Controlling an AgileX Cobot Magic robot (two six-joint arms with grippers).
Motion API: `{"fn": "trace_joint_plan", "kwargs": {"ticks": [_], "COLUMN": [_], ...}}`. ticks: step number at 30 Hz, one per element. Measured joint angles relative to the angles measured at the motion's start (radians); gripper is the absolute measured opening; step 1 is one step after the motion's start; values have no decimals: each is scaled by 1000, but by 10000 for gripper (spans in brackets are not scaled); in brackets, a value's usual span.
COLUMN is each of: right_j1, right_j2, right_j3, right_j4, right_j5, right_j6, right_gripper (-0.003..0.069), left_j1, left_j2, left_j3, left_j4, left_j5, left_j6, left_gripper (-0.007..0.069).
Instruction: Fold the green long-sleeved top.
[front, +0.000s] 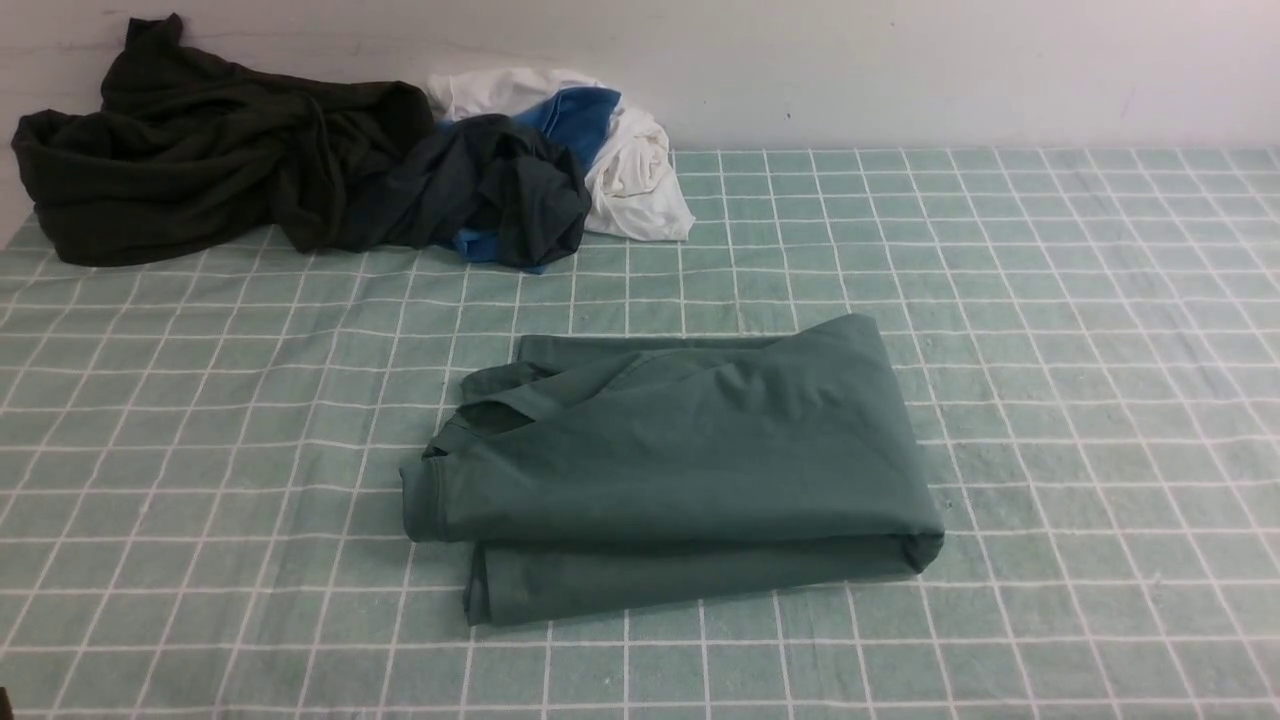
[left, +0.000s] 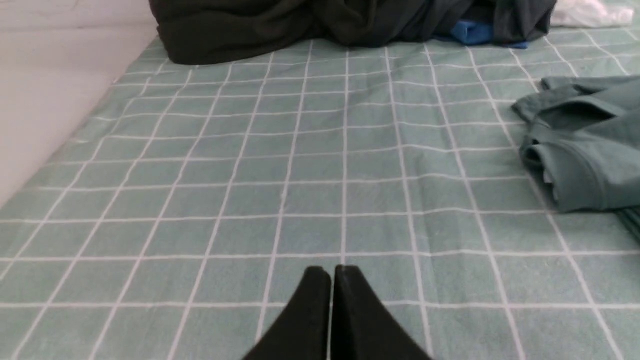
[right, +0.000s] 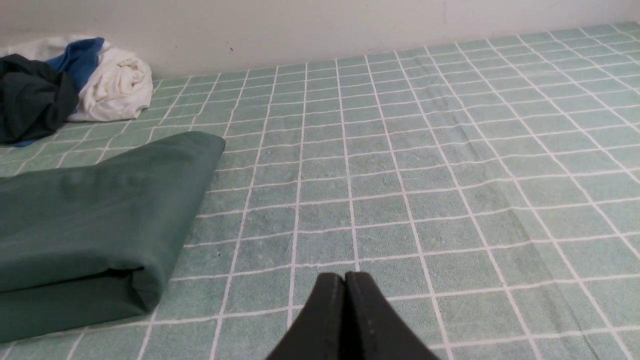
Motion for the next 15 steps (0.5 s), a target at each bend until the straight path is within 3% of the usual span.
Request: {"fn": "trace_joint_plan", "kwargs": {"ticks": [15], "right_j1": [0], "right_j2": [0], "right_j3": [0], "right_j4": [0], "right_j5": [0], "right_j6": [0], "right_gripper": [-14], "left_j1": [6], "left_j2": [0], "left_j3": [0], "left_j4": [-2], "left_j5": [4], "left_j6": [0], "left_gripper": [-3]}}
